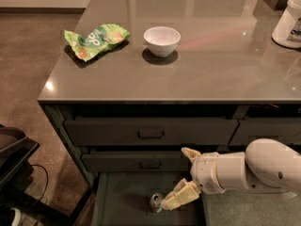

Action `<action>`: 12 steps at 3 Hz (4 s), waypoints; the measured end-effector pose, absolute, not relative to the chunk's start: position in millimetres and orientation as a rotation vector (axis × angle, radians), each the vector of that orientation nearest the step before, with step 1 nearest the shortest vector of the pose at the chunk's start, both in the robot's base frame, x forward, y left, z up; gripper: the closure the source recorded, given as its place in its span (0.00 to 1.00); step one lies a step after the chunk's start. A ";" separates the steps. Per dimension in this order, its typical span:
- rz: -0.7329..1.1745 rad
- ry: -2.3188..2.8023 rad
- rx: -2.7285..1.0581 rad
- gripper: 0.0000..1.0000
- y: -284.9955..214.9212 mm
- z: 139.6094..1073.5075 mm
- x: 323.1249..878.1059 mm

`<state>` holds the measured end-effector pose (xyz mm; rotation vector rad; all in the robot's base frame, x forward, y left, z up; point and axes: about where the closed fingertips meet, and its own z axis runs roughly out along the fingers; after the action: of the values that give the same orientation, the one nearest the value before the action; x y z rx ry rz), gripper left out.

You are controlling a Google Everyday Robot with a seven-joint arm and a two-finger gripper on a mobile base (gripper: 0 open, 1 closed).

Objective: Pick 7up can from bottom drawer and place on counter

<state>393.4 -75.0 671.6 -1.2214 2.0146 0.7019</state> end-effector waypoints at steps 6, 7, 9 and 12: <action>0.748 1.975 -0.969 0.00 -99.7 473.6 440.0; 0.810 1.966 -0.921 0.00 -89.5 421.1 445.0; 0.806 1.957 -0.872 0.00 -79.1 407.8 437.8; 0.847 1.957 -0.782 0.00 -76.5 300.2 461.5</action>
Offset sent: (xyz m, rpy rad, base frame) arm 0.0637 -0.0600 -0.1139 0.0357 -0.1622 -0.1749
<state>461.5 -76.5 300.2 -0.7820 1.9571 0.8467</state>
